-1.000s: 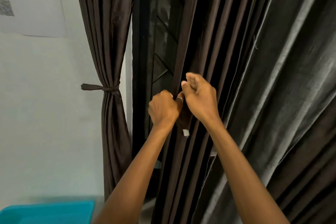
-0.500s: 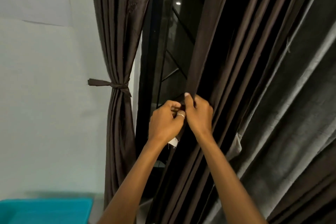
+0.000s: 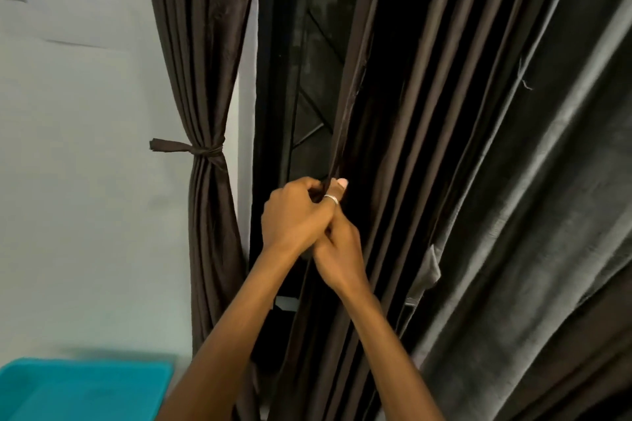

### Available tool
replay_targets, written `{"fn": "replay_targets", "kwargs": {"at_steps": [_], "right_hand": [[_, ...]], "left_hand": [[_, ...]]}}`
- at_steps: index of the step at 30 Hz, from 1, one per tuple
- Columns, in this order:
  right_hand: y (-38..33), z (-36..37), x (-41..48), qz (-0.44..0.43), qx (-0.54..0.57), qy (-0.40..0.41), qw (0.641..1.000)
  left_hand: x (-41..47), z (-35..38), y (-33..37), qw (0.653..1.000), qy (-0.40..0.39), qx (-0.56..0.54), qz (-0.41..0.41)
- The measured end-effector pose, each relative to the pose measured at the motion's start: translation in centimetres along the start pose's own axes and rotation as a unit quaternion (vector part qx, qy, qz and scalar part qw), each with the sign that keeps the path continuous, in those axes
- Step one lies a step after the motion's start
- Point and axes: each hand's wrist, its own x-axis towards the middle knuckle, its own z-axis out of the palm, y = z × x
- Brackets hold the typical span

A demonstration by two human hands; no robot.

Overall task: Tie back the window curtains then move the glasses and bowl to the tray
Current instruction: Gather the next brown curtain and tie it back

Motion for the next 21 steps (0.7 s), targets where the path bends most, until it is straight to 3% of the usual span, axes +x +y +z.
{"fn": "replay_targets", "kwargs": {"at_steps": [3, 7, 9, 11, 13, 15, 21], "right_hand": [[0.2, -0.5, -0.3, -0.013, -0.028, -0.011, 0.999], [0.1, -1.4, -0.2, -0.019, -0.037, -0.018, 0.999], [-0.2, -2.2, -0.4, -0.031, -0.046, -0.017, 0.998], [-0.9, -3.0, -0.5, -0.049, -0.067, 0.001, 0.997], [-2.0, -3.8, -0.4, -0.069, -0.12, 0.057, 0.989], [-3.3, -4.9, -0.2, -0.077, -0.16, 0.142, 0.974], [-8.7, -8.5, 1.7, -0.178, -0.151, 0.301, 0.925]], "left_hand": [[0.1, 0.7, 0.4, 0.998, 0.053, 0.039, 0.008], [-0.4, 1.3, 0.5, 0.996, 0.088, 0.012, -0.005], [-0.7, 1.6, 0.6, 0.994, 0.083, -0.066, -0.019], [-0.7, 1.7, 0.6, 0.975, 0.044, -0.199, -0.084], [-0.5, 1.7, 0.7, 0.938, 0.022, -0.311, -0.148], [-0.5, 1.7, 0.5, 0.928, 0.036, -0.328, -0.174], [-0.5, 1.3, -0.1, 0.967, 0.061, -0.218, -0.121]]}}
